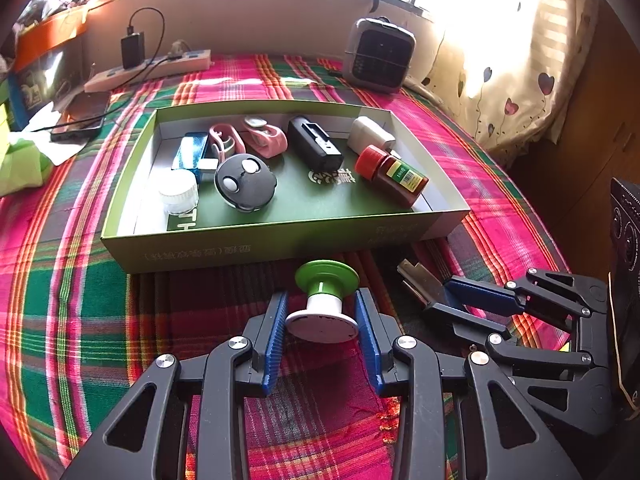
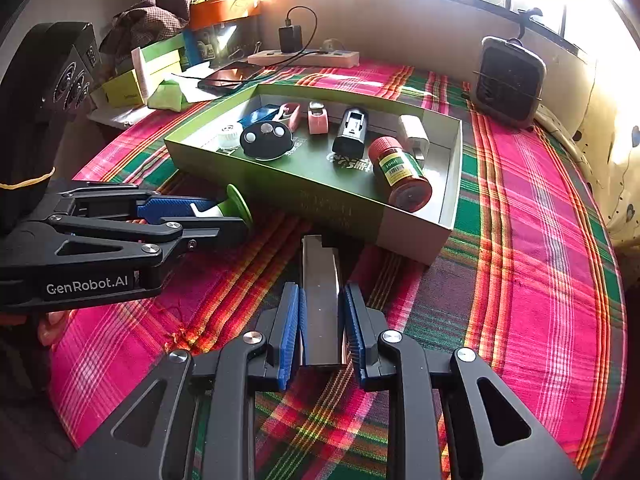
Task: Organize rigid objects
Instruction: 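Carry the green spool and grey bar over the green box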
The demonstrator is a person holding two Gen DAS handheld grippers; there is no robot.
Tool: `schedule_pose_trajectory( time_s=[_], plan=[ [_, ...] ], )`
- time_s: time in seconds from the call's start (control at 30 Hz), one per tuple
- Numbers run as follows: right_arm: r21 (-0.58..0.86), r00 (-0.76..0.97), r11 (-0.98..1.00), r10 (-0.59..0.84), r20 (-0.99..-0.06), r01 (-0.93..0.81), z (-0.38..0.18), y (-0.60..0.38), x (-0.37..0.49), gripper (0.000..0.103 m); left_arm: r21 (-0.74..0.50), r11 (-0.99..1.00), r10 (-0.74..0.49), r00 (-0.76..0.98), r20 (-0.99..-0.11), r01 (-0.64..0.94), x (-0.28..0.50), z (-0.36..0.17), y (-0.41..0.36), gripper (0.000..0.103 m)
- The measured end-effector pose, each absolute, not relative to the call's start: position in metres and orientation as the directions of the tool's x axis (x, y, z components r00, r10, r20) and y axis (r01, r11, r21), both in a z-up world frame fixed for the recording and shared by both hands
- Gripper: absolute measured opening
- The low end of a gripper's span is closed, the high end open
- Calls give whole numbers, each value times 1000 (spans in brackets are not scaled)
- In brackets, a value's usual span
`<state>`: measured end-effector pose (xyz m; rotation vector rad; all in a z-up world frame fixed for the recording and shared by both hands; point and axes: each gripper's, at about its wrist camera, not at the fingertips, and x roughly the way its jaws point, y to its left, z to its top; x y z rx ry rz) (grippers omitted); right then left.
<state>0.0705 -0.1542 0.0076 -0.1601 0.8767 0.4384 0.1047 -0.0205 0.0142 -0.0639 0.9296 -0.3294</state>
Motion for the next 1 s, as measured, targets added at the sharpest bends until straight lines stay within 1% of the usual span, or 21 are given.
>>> schedule_pose_trajectory(
  time_s=[0.5,1.0],
  plan=[
    [102,587,917,329,-740,-385,15,-159,56,24,-189,950,-302,579,-757,249,94,26,-18,33],
    [119,626,924,336,-704,-363,31,-166,49,24,-191,950,-305,611,-731,245,89,42,-12,33]
  ],
)
